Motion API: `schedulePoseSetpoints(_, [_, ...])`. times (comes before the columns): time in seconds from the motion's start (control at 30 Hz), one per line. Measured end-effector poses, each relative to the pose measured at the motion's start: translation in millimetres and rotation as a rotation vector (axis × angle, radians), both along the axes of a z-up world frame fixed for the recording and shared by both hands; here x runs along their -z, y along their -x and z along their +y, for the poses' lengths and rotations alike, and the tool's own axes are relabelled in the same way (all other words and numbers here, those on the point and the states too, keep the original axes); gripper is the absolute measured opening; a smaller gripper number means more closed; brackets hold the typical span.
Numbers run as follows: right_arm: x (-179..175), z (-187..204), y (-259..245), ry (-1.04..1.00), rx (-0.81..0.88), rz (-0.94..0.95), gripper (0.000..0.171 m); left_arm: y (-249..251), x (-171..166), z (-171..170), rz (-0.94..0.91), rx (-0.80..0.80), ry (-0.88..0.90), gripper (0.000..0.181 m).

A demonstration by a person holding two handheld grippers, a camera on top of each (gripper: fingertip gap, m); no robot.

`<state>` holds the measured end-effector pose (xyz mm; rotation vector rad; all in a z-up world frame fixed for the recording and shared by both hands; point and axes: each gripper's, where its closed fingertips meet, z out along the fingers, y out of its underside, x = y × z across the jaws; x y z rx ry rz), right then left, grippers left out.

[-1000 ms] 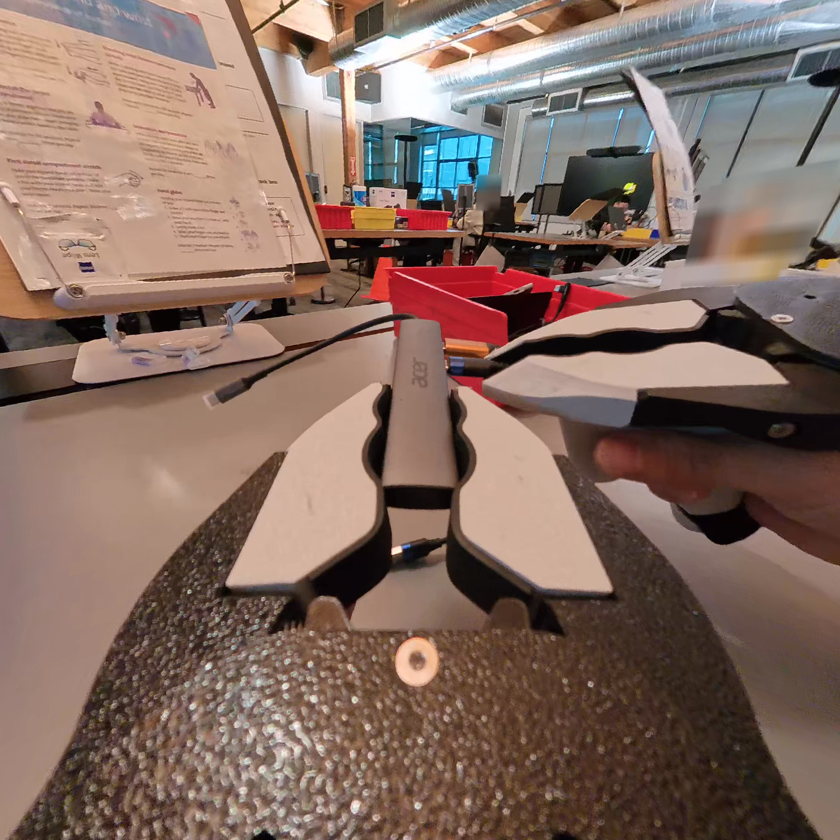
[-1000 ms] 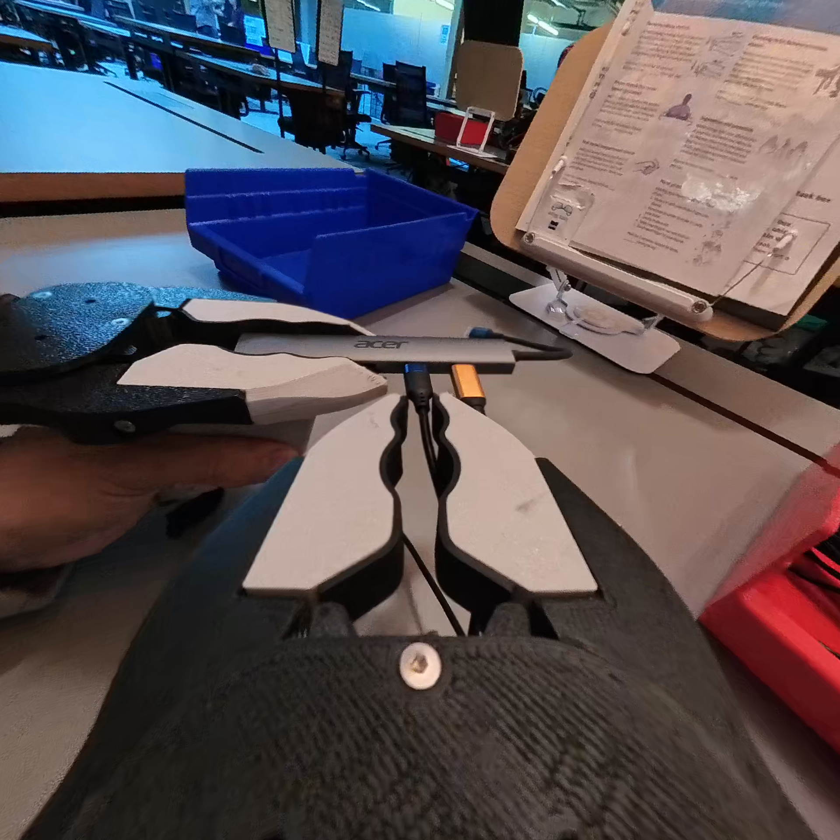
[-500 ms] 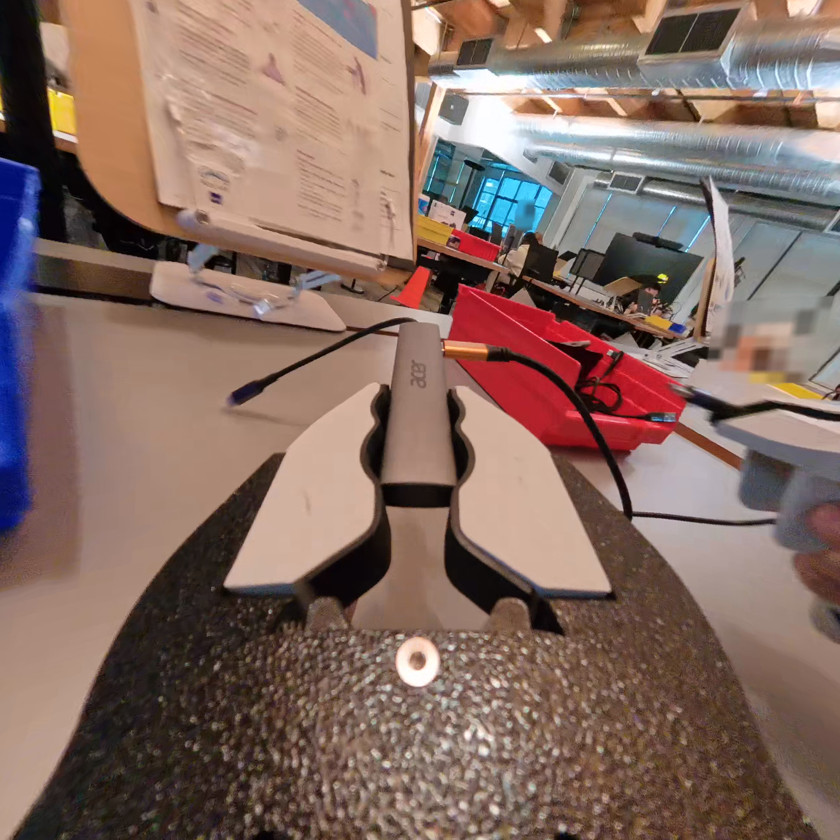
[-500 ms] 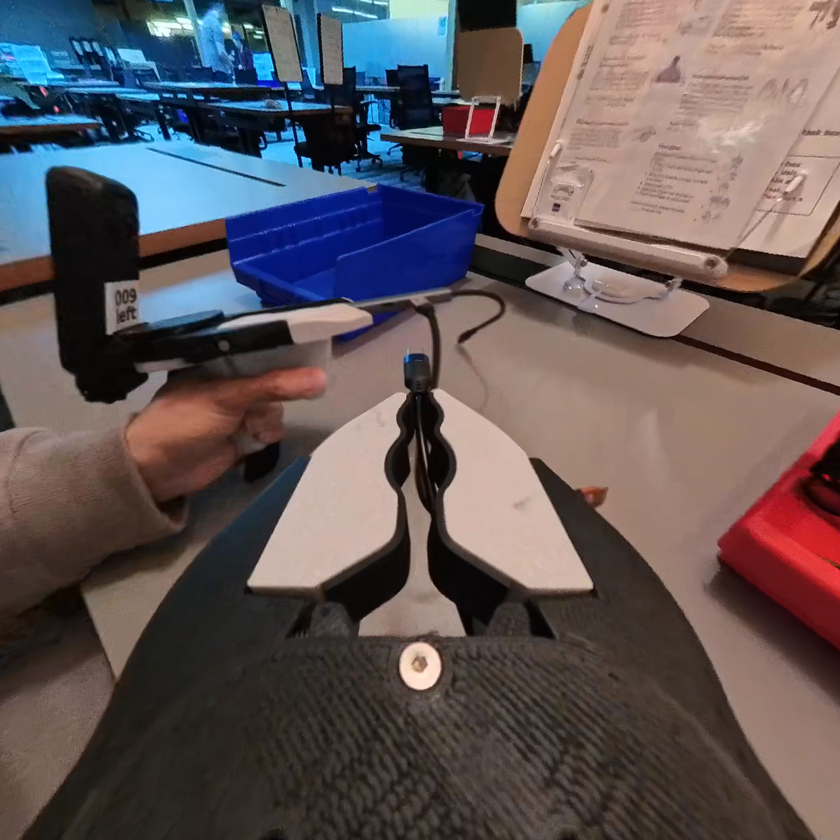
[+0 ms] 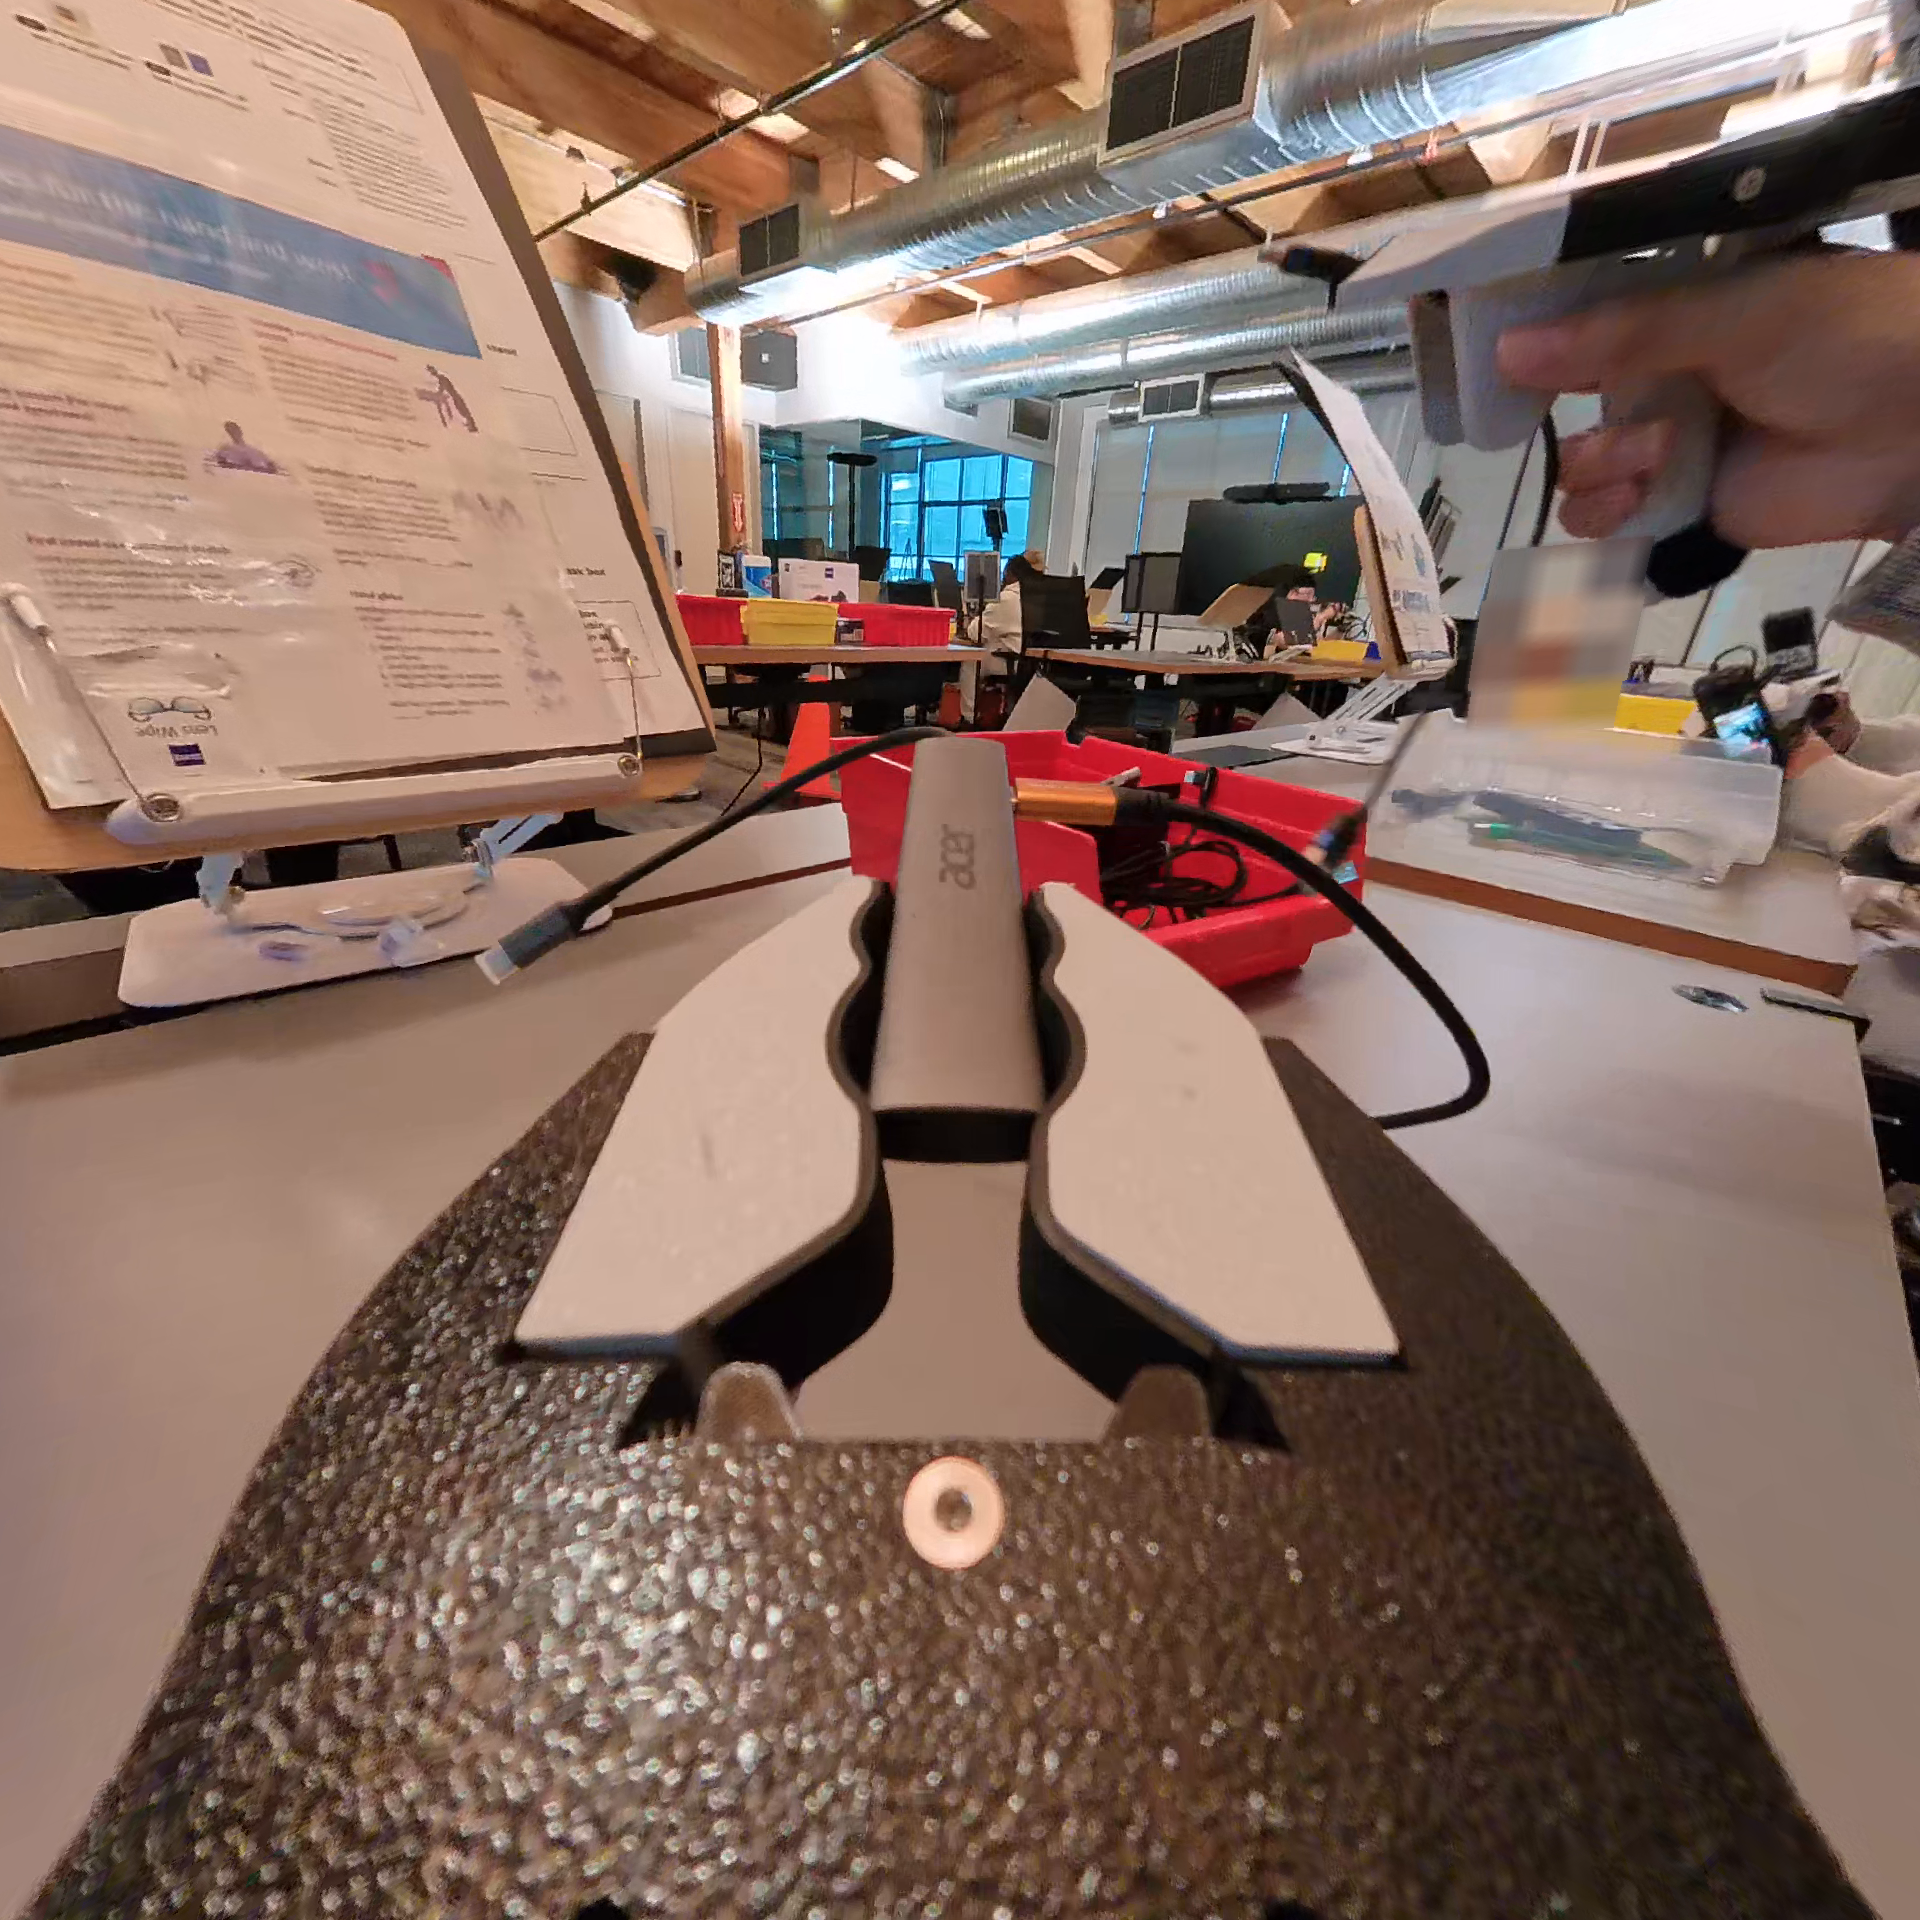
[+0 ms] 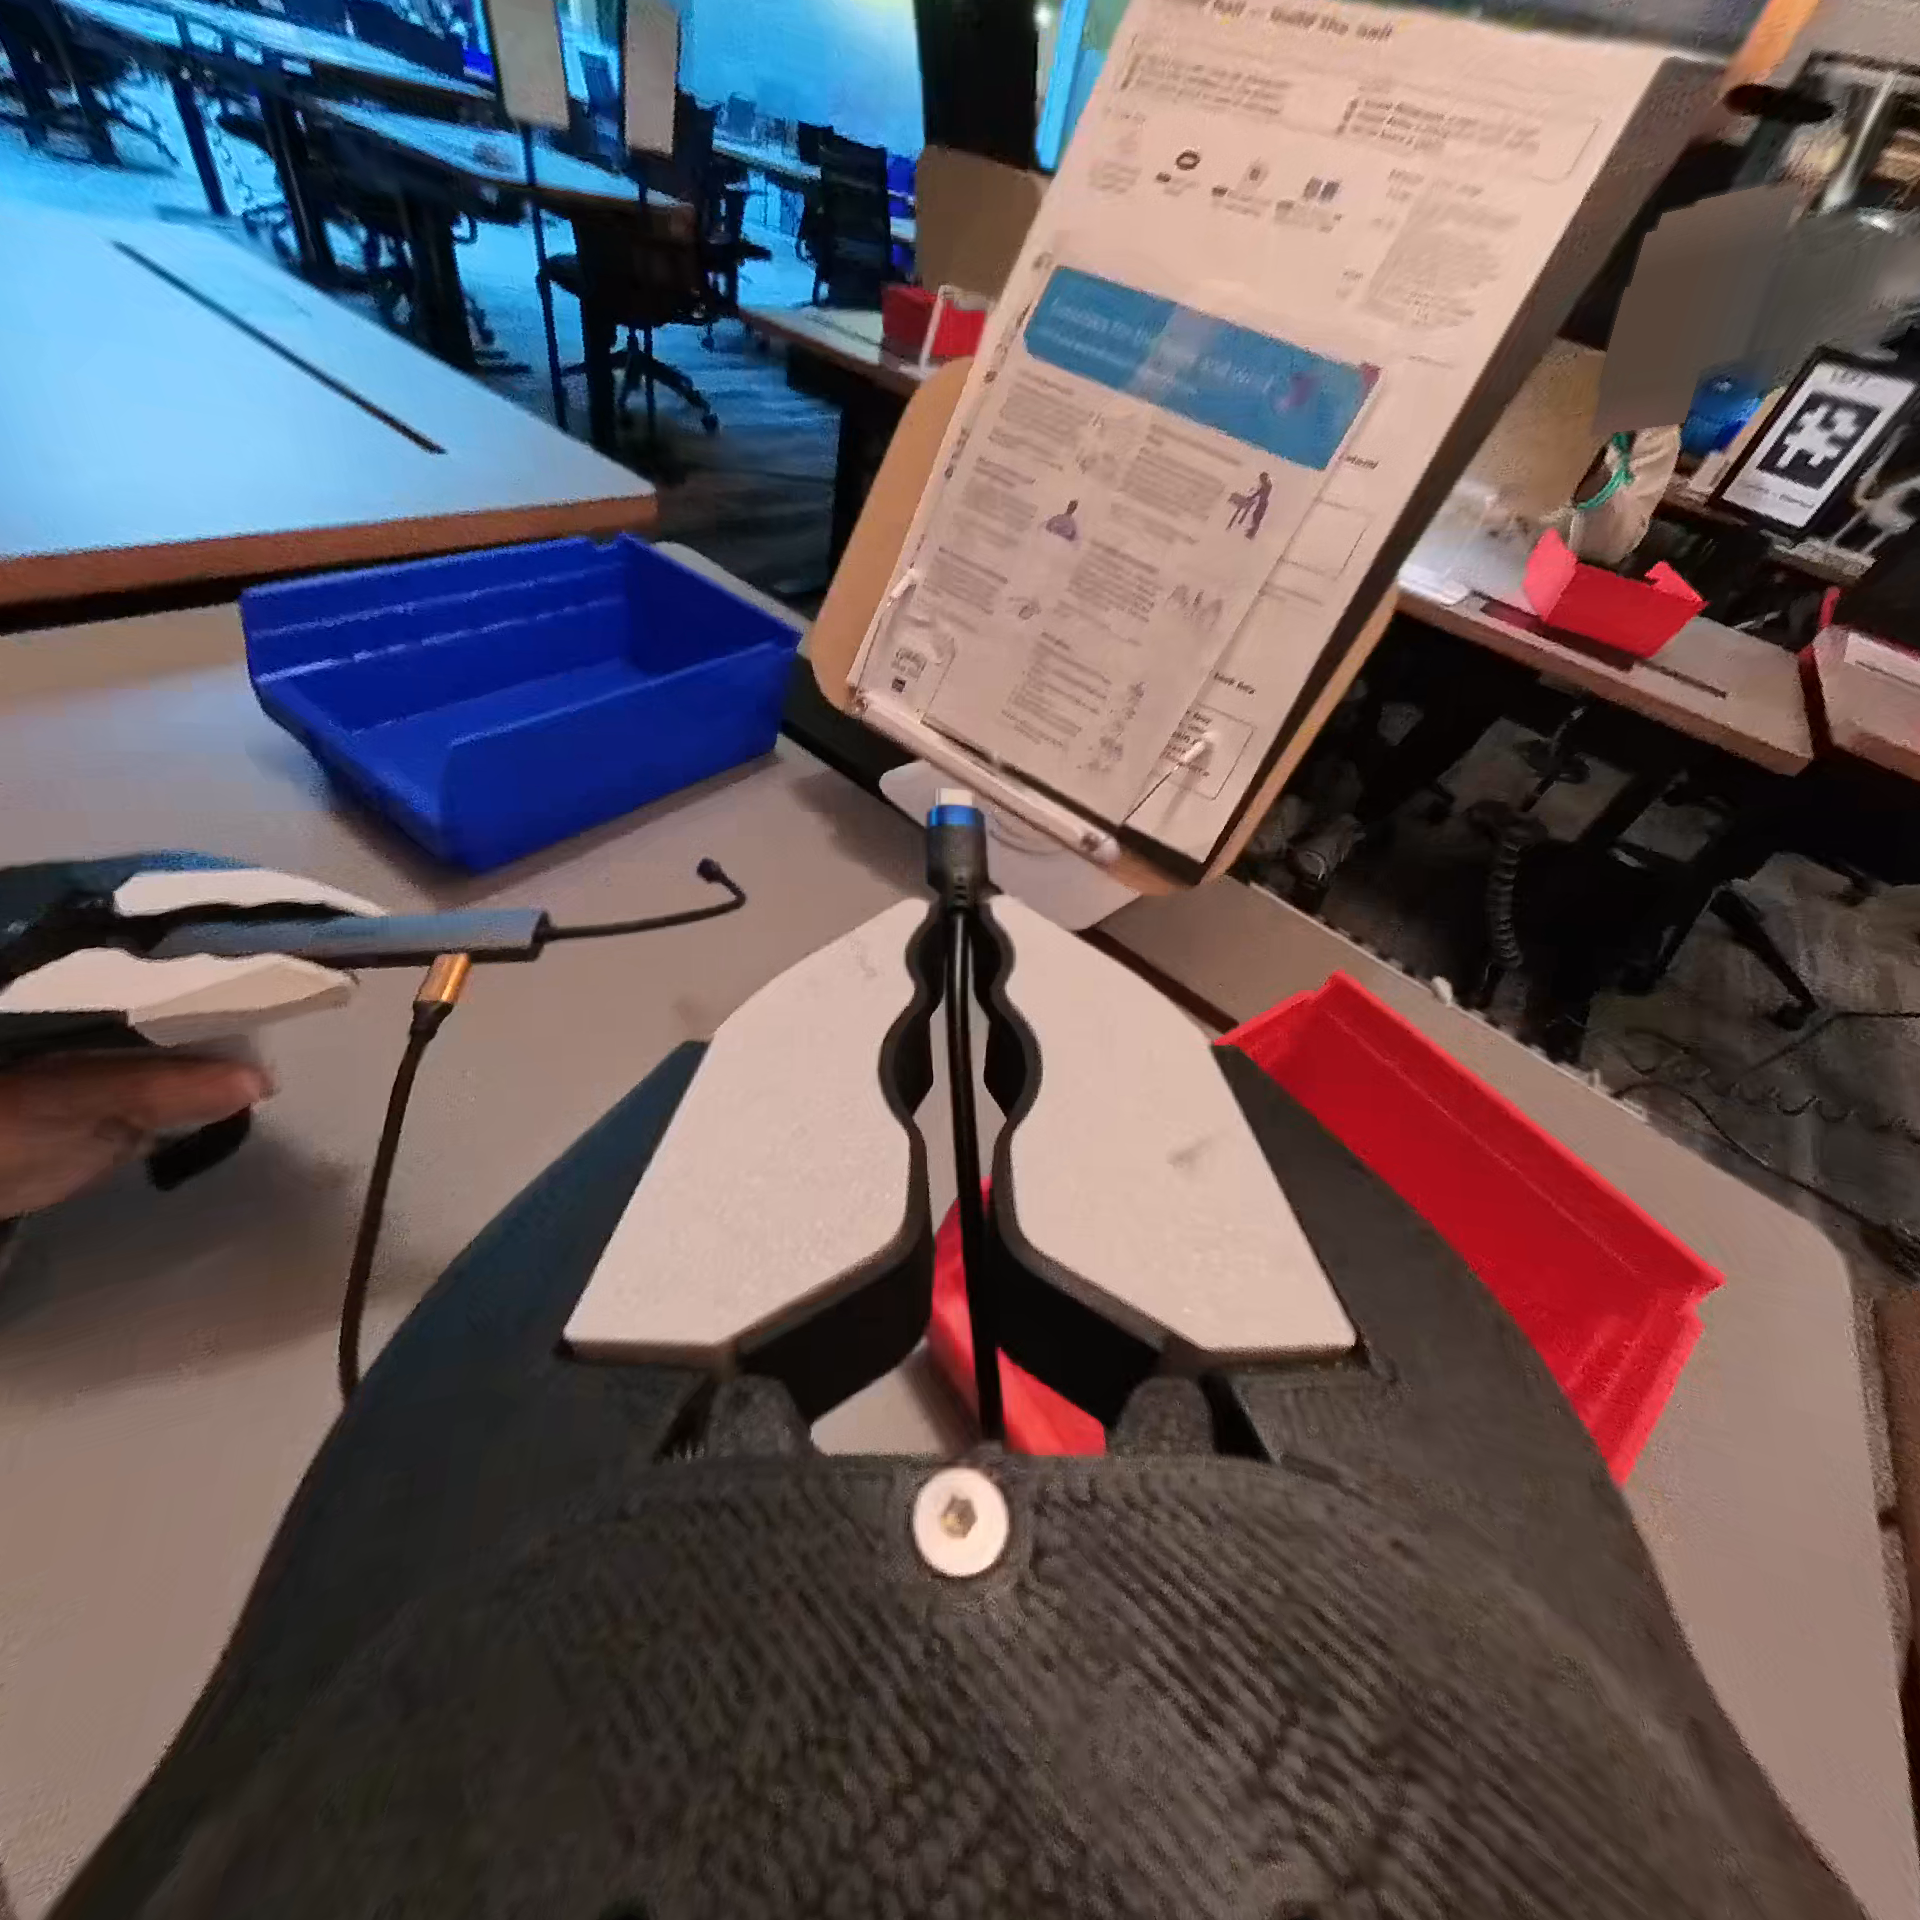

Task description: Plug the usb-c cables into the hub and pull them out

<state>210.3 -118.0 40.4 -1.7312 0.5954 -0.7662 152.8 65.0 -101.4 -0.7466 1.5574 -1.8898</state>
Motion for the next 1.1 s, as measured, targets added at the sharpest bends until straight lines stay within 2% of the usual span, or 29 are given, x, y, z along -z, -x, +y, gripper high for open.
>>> schedulePoseSetpoints(0.1, [-20,-13,-20,-0.046,-0.014,-0.053,0.005,-1,-1,3,-0.01,-0.013,-0.009,0.024])
schedulePoseSetpoints(0.2, [-8,-23,-47,-0.111,-0.071,-0.019,0.005,-1,-1,2,-0.01,0.001,-0.008,0.024])
schedulePoseSetpoints(0.3, [27,-35,-78,-0.271,-0.055,0.107,0.005,0,0,-1,-0.01,0.011,-0.012,0.024])
schedulePoseSetpoints(0.37, [58,-48,-99,-0.342,0.028,0.179,0.005,1,-1,-3,-0.015,0.014,-0.014,0.024])
schedulePoseSetpoints(0.43, [101,-63,-117,-0.269,0.133,0.25,0.005,2,-1,-4,-0.018,0.022,-0.017,0.024])
schedulePoseSetpoints(0.53, [164,-92,-129,0.0,0.283,0.374,0.006,2,0,-5,-0.008,0.026,-0.008,0.023])
schedulePoseSetpoints(0.6, [185,-124,-133,0.212,0.451,0.417,0.035,3,0,-6,-0.013,0.026,-0.015,0.024])
schedulePoseSetpoints(0.67, [175,-144,-132,0.28,0.573,0.388,0.053,3,0,-7,-0.013,0.033,-0.02,0.024])
schedulePoseSetpoints(0.7, [163,-144,-129,0.257,0.574,0.359,0.061,2,0,-7,-0.013,0.033,-0.022,0.024])
schedulePoseSetpoints(0.77, [136,-128,-117,0.126,0.503,0.29,0.074,1,1,-6,-0.012,0.034,-0.024,0.024])
schedulePoseSetpoints(0.87, [109,-61,-69,-0.172,0.24,0.269,0.067,0,2,-5,-0.007,0.034,-0.021,0.024])
schedulePoseSetpoints(1.03, [114,70,30,-0.236,-0.064,0.129,0.054,-1,5,-4,-0.007,0.024,-0.031,0.024])
schedulePoseSetpoints(1.1, [126,106,49,-0.215,-0.132,0.127,0.052,0,8,-6,-0.003,0.034,-0.043,0.024])
